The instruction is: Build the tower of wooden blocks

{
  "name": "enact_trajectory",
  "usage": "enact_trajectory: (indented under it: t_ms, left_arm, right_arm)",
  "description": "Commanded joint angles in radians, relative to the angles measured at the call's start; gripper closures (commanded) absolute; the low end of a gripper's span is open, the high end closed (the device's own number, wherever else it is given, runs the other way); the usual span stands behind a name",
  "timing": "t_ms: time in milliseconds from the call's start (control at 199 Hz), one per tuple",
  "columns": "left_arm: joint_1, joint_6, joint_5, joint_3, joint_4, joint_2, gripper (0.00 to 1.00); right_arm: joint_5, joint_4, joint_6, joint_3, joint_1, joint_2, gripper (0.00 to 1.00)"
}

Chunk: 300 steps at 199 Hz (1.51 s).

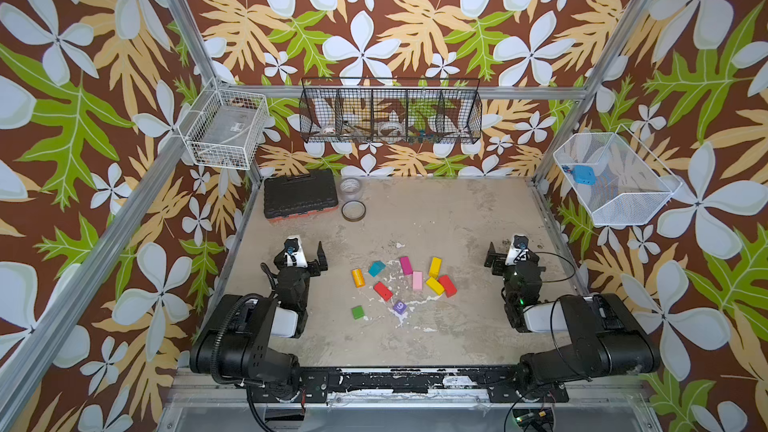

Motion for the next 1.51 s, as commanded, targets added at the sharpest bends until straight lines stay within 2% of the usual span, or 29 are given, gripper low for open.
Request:
enact_trajectory:
  t_ms: [0, 868, 908, 969, 1009, 1084, 1134, 1200, 1230, 1275, 1300, 1355, 1430, 1461, 1501]
  left_arm:
    - [0.003, -0.004, 0.009, 0.005, 0.026, 0.001, 0.0]
    - [0.002, -0.001, 0.001, -0.005, 0.044, -0.007, 0.0]
    - [0.0, -0.005, -0.01, -0.004, 0.004, -0.051, 0.0]
    - [-0.002, -0.028, -0.044, 0.002, -0.122, -0.176, 0.0]
    - [-0.002, -0.087, -0.096, 0.018, -0.262, -0.269, 0.0]
    - [-0.002, -0.178, -0.138, 0.045, -0.461, -0.43, 0.0]
    - [-0.002, -0.238, -0.137, 0.04, -0.516, -0.516, 0.0]
    - [-0.002, -0.256, -0.114, 0.01, -0.512, -0.617, 0.0]
    - [-0.001, -0.269, -0.103, 0.01, -0.553, -0.674, 0.0]
    - [-0.001, -0.373, -0.107, 0.037, -0.679, -0.771, 0.0]
    - [-0.001, -0.418, -0.074, 0.061, -0.763, -0.825, 0.0]
    - [-0.001, -0.496, 0.085, 0.12, -0.909, -0.928, 0.0]
    - [-0.001, -0.54, 0.33, 0.175, -0.98, -0.998, 0.0]
    - [-0.001, -0.576, 0.357, 0.19, -1.011, -1.015, 0.0]
    - [-0.001, -0.648, 0.304, 0.222, -1.111, -1.028, 0.0]
  right_arm:
    - [0.011, 0.03, 0.009, 0.001, 0.001, 0.001, 0.0]
    - [0.012, 0.035, 0.009, -0.006, 0.002, -0.004, 0.0]
    - [0.035, 0.039, -0.001, -0.009, 0.015, -0.023, 0.0]
    - [0.113, -0.052, -0.027, 0.002, 0.066, -0.112, 0.0]
    - [0.179, -0.169, -0.003, 0.033, 0.093, -0.183, 0.0]
    - [0.203, -0.446, 0.07, 0.12, 0.093, -0.294, 0.0]
    - [0.184, -0.569, 0.094, 0.173, 0.093, -0.36, 0.0]
    - [0.081, -0.652, 0.11, 0.213, 0.093, -0.459, 0.0]
    - [0.038, -0.681, 0.148, 0.226, 0.093, -0.505, 0.0]
    - [0.0, -0.743, 0.246, 0.252, 0.092, -0.567, 0.0]
    - [-0.02, -0.768, 0.292, 0.265, 0.092, -0.592, 0.0]
    - [-0.087, -0.813, 0.362, 0.292, 0.092, -0.639, 0.0]
    - [-0.226, -0.849, 0.401, 0.319, 0.092, -0.665, 0.0]
    - [-0.254, -0.868, 0.405, 0.329, 0.092, -0.667, 0.0]
    - [-0.239, -0.916, 0.435, 0.343, 0.092, -0.664, 0.0]
